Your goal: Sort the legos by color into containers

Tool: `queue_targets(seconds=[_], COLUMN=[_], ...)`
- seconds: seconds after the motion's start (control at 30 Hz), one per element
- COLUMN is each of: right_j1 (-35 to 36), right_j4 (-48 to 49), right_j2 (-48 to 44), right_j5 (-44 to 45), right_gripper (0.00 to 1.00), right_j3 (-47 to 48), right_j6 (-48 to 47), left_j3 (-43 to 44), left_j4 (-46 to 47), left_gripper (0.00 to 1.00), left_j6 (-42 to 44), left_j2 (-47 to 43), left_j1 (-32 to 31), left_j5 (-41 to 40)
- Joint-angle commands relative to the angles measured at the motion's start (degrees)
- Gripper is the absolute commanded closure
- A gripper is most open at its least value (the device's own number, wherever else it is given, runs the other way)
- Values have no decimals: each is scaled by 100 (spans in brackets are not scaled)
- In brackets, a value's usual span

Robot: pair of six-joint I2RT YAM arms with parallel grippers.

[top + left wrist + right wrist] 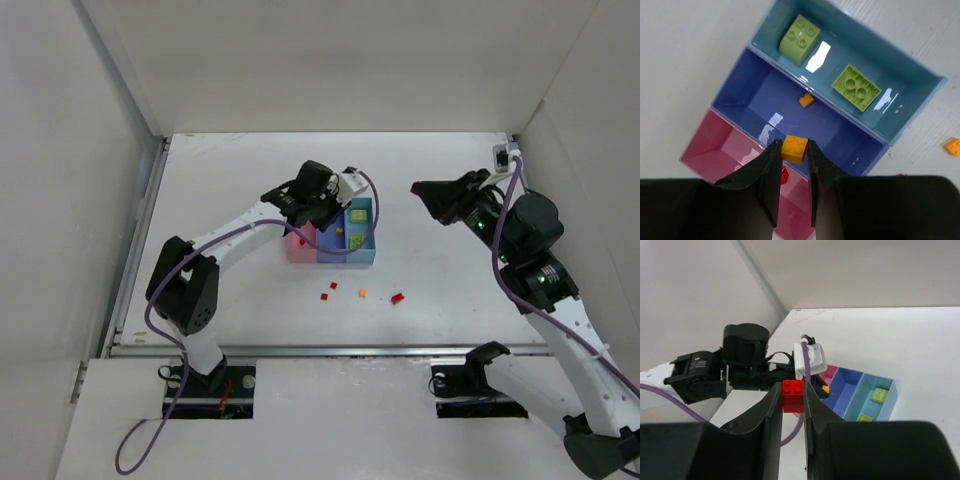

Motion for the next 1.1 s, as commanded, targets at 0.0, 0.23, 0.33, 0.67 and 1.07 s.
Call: queue_targets(seconds=[0.0, 0.23, 0.33, 0.67, 1.07], right_j1=[11, 11, 11, 11, 11], right_j4=[17, -88, -88, -194, -413], right_j2=[-137, -251, -251, -356, -471], right_j5=[110, 110, 110, 110, 162], right_gripper=[100, 100, 100, 100, 100], right_j3=[-49, -102, -102, -102, -155], right_j6=[-127, -127, -127, -127, -127], left_j3=[-204, -309, -309, -309, -309], left_j4=[250, 304, 304, 251, 199], left_gripper=[100, 100, 100, 100, 100], left_j6=[312, 118, 118, 118, 13], left_j2=[-48, -101, -154, -154, -154], left_j1=[-8, -8, -8, -8, -8], left_j5=[-283, 88, 35, 149, 201])
